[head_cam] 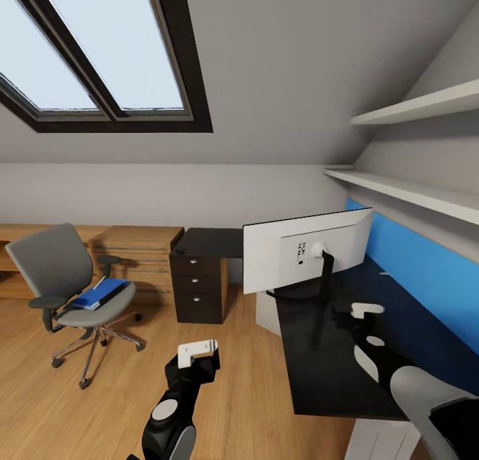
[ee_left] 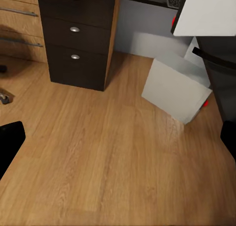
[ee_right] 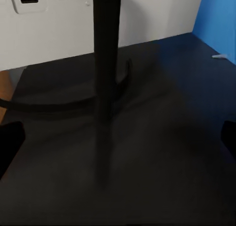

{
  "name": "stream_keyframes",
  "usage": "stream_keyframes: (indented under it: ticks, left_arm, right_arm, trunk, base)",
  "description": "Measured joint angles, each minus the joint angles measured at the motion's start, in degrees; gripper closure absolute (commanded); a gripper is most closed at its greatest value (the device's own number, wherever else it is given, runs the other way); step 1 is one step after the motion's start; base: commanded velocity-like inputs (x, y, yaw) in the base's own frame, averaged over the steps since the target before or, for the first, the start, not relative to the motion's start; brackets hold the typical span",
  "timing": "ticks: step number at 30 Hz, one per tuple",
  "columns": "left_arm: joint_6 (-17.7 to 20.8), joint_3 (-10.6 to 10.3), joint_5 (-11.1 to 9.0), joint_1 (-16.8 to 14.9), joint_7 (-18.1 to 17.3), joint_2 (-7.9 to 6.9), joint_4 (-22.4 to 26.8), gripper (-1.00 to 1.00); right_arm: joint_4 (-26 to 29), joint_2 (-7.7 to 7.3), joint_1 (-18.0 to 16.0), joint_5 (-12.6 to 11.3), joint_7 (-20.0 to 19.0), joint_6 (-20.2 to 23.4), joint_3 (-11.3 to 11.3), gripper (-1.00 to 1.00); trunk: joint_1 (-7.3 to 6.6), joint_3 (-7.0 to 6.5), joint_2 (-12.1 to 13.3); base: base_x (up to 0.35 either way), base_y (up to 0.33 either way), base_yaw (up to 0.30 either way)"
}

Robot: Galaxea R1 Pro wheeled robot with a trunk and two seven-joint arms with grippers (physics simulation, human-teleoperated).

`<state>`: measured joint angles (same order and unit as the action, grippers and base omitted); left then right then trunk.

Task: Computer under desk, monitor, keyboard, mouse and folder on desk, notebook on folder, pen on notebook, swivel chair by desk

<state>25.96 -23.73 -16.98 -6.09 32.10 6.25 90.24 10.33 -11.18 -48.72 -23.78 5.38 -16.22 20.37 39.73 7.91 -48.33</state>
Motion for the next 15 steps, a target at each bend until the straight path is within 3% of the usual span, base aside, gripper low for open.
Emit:
stream_keyframes:
  ticks: [4, 8, 15]
  left_arm:
    - [-0.06, 0.00, -0.02, 0.00, 0.07, 0.00, 0.03, -1.00]
    - [-0.08, 0.00, -0.08, 0.00, 0.08, 0.00, 0.02, -1.00]
    - [-0.08, -0.07, -0.10, 0.00, 0.11, 0.02, 0.02, -1.00]
  right_arm:
    - [-0.25, 0.45, 0.02, 2.35, 0.02, -0.68, 0.42, -1.00]
    - [-0.47, 0.61, 0.01, 2.91, 0.01, -1.94, 0.46, -1.00]
    - [-0.72, 0.88, 0.00, 3.09, 0.06, -2.99, 0.41, -1.00]
  trunk:
    - [-0.01, 0.00, -0.01]
    - [-0.02, 0.00, -0.01]
    - [0.00, 0.00, 0.00]
  base:
    - [0.088, 0.000, 0.000]
    - [0.210, 0.000, 0.000]
    - [0.067, 0.000, 0.000]
